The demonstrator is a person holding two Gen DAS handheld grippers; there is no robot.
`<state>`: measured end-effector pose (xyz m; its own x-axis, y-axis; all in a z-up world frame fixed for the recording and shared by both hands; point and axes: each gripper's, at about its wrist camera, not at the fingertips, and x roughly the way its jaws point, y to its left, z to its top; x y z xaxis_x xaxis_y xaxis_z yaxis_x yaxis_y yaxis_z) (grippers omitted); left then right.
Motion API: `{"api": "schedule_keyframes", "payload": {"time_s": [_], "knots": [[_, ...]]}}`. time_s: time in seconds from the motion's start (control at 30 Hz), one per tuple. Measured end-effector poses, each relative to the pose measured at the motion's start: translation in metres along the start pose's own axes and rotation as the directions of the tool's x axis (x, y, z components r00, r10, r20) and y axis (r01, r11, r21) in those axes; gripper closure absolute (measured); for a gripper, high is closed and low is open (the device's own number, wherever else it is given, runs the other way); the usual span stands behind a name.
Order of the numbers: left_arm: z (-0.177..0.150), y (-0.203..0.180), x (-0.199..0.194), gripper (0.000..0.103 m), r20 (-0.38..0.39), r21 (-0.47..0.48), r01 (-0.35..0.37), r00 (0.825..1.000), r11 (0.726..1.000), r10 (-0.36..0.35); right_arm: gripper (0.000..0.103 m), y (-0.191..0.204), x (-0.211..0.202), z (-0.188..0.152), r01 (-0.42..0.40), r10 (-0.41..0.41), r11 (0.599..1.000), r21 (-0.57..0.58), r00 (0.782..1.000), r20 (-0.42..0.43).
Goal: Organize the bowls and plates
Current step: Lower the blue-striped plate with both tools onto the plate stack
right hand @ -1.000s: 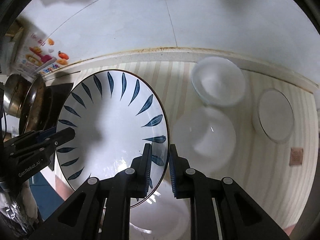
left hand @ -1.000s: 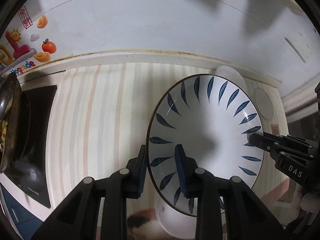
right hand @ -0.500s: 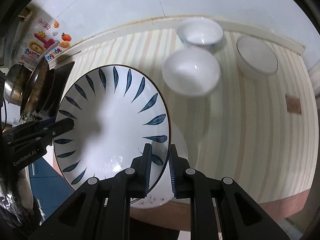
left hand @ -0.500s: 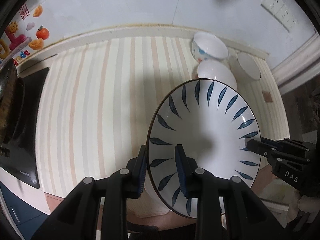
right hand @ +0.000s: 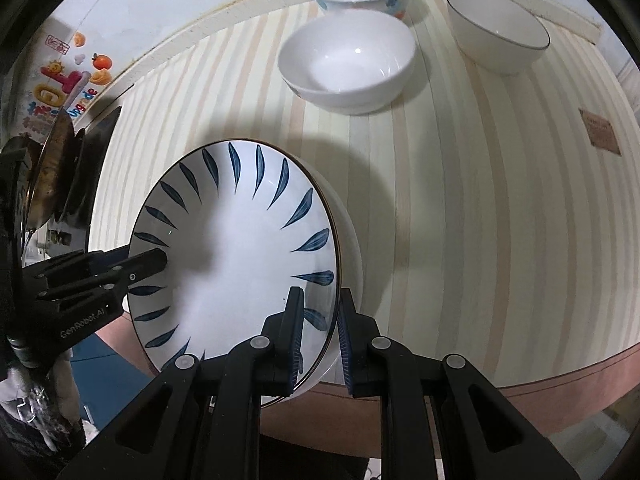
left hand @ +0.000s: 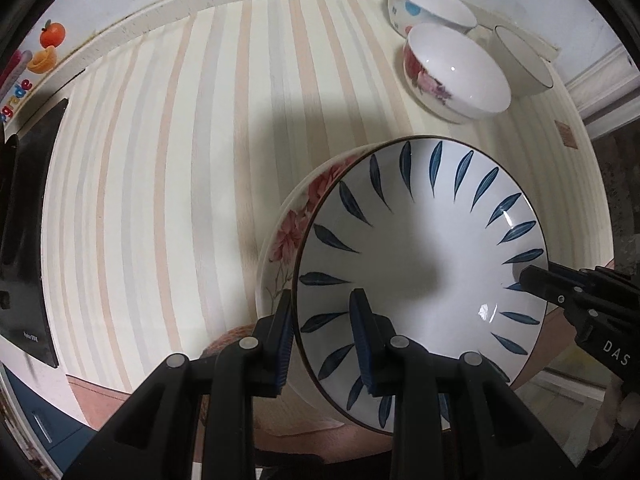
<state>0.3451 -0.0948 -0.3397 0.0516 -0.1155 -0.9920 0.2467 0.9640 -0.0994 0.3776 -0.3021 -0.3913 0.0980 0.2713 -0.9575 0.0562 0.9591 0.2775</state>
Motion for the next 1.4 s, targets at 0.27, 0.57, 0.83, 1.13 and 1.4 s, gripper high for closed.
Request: {"api": "schedule_keyframes", "payload": {"time_s": [0.27,0.57,0.83,1.13,1.4], "knots": [[0.002,0.001,0.011,0.078,-0.023,-0.004,-0.02,1.0,1.0,0.02,0.085,0.0,0.008,0.005,-0.013,0.013,1.0,-0.002,1.0,-0.014],[0.004,-0.006,0.022,0.078,-0.043,-0.011,-0.03,0.999,0.999,0.03,0.085,-0.002,0.016,0.006,-0.016,0.015,1.0,-0.015,0.999,-0.042],[0.005,-0.003,0.023,0.078,-0.05,-0.028,-0.03,0.998,0.999,0.028,0.085,-0.003,0.019,0.008,-0.029,0.028,0.999,-0.013,0.998,-0.051],[0.007,0.006,0.027,0.078,-0.087,-0.063,-0.026,0.996,0.998,0.02,0.082,-0.002,0.02,0.011,-0.047,0.046,0.999,-0.011,0.996,-0.082],[0.009,0.006,0.032,0.078,-0.097,-0.064,-0.049,0.994,0.997,0.043,0.082,-0.006,0.018,0.017,-0.066,0.065,0.998,-0.014,0.992,-0.111]]}}
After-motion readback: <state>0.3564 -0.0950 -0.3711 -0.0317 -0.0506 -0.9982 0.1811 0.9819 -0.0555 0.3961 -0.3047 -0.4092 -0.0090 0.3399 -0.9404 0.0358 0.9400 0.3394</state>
